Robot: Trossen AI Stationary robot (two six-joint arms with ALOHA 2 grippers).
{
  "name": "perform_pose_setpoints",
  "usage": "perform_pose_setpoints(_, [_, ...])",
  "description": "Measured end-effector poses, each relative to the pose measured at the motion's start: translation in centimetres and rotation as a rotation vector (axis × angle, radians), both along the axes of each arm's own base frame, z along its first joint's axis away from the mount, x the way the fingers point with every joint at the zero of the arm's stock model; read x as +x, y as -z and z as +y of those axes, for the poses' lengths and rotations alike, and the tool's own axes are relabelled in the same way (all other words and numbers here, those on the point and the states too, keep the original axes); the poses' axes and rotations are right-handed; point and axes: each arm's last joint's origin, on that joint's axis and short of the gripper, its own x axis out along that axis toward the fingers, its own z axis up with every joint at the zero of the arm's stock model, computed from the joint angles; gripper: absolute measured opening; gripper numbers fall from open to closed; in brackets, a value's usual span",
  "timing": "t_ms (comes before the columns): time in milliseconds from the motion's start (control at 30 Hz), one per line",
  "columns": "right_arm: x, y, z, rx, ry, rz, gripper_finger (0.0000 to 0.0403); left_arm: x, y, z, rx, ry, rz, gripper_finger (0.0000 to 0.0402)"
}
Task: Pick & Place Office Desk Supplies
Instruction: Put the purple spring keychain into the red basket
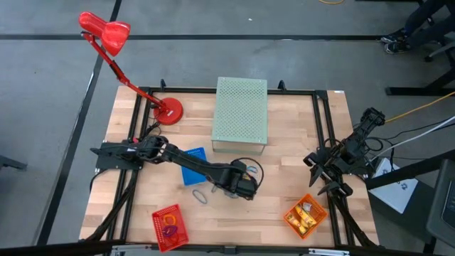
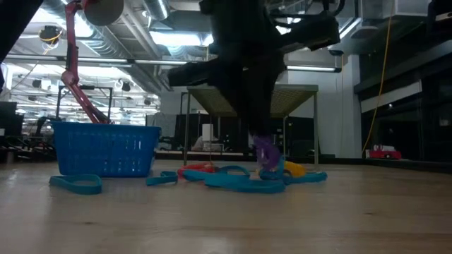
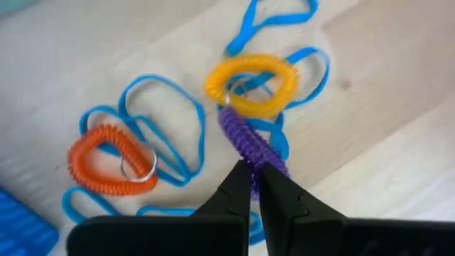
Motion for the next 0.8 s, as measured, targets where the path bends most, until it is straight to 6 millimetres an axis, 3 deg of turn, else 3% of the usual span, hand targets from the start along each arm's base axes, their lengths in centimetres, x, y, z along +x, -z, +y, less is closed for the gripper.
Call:
perform_pose_setpoints(333, [0.0, 0.0, 0.0, 0.016, -0.004, 0.018, 0.0178, -1.6, -5.3, -0.5, 0.068, 0.046, 0.084, 0.0004])
perform_pose_setpoints(533, [0.0, 0.1, 0.0, 0.008, -0.004, 0.026, 0.0178, -3.7, -8.0, -3.5, 0.053, 0.075, 0.094, 0.0004])
perform_pose_setpoints(800, [0.0, 0.2, 0.0, -0.005, -0.003, 0.027, 0.0178, -7.4, -11.5, -7.4, 0.111, -0.009, -0.097, 0.0003])
